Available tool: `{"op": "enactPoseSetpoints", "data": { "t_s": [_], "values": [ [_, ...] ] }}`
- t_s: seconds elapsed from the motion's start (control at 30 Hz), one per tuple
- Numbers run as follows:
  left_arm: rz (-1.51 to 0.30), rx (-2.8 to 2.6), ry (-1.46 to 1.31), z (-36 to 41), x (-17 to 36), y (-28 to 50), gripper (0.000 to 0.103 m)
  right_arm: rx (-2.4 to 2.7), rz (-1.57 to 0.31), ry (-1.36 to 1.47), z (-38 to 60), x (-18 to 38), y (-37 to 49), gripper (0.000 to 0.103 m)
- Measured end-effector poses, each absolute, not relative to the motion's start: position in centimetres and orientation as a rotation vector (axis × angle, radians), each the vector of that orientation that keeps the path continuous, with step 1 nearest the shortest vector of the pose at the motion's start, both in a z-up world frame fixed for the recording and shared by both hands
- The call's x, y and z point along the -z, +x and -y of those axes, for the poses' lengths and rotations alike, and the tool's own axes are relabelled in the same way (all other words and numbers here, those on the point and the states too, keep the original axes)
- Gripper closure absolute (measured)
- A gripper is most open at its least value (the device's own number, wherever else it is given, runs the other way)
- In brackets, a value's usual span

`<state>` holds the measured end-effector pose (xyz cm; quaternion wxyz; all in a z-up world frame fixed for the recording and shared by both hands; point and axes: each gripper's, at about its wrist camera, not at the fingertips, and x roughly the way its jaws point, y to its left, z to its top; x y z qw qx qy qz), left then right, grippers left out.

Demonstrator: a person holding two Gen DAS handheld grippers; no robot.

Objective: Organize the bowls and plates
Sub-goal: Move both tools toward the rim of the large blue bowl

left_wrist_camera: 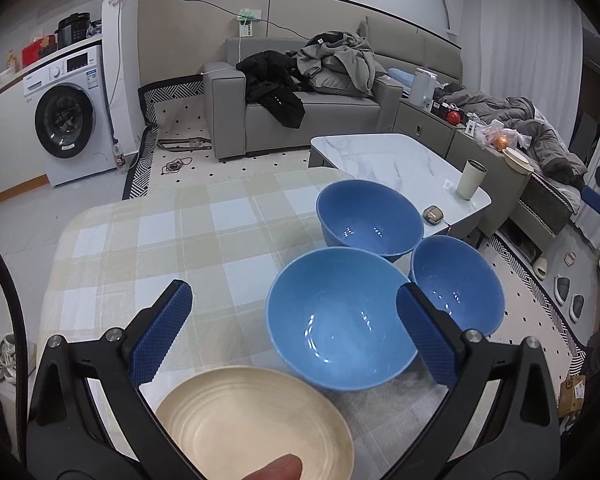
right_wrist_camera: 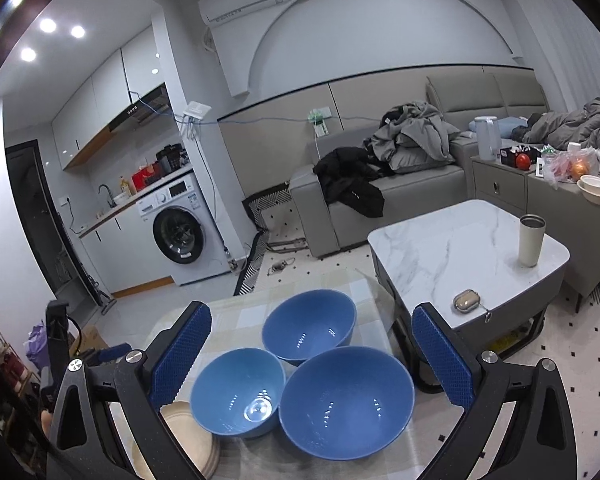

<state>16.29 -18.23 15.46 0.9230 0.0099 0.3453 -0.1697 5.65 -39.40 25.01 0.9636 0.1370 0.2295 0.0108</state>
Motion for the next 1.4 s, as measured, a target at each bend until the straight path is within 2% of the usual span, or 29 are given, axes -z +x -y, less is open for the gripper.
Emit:
{"op": "enactPoseSetpoints", "data": {
  "t_s": [0.43, 1.23, 1.4],
  "values": [
    [-0.755, 0.353, 0.016, 20.9, -14.3, 22.2, 0.001, 0.01, -0.589, 0.264, 40.9, -20.8, 11.7, 0.001],
    [-0.896, 0.335, 0.032, 25.1, -8.5, 33.0, 0.001, -0.013, -0.815, 0.267, 41.6, -11.5, 23.0, 0.001],
    [-0.92, 0.328, 0.052, 26.1, -7.2, 34.7, 0.001, -0.017, -0.841, 0.262, 41.5, -10.2, 24.2, 0.004]
  ]
}}
